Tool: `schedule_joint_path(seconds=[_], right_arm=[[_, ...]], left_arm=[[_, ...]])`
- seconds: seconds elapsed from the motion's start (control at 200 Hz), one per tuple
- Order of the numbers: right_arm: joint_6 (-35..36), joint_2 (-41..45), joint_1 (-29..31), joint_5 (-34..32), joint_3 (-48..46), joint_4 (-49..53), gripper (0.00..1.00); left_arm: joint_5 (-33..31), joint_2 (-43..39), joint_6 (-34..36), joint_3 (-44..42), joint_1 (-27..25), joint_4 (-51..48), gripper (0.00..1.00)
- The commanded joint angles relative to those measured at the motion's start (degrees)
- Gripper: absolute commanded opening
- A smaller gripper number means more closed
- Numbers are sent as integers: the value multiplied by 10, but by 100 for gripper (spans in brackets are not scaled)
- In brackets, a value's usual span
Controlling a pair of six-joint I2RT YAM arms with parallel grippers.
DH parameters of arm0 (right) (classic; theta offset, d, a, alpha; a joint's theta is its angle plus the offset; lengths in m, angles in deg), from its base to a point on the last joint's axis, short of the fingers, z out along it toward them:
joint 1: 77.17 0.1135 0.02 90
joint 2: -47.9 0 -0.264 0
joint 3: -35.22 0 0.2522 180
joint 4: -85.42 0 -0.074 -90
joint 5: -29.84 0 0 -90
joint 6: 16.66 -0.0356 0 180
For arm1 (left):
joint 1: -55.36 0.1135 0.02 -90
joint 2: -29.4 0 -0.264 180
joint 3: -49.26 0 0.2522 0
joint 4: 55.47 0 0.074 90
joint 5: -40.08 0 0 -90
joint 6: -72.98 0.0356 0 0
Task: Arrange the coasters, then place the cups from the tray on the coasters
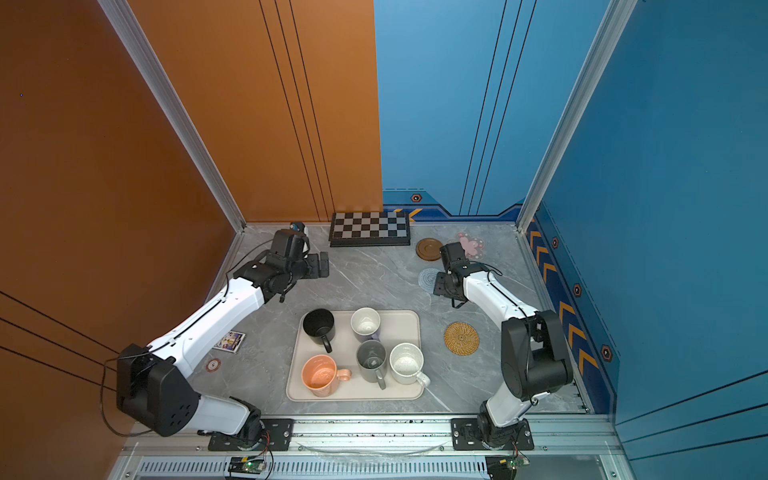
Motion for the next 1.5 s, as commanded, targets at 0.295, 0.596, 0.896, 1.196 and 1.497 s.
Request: schedule_joint_path(seconds=[0.295, 0.596, 0.896, 1.196, 1.497], right_arm=[[18, -156, -4, 48, 131, -60, 67], [15, -214, -6, 38, 166, -42, 67], [-6, -245, 7, 42, 167, -31, 66], [-18, -257, 48, 64, 166, -5, 67], [-37, -272, 97, 94, 174, 2, 66]], left_arm=[[18, 56, -7, 26, 21, -9, 100], [32, 88, -14, 46, 28, -8, 100], [39, 101, -17, 55, 35, -9, 100], [44, 86, -21, 43, 38, -10, 100], [41, 58, -26, 16, 50, -9, 100]])
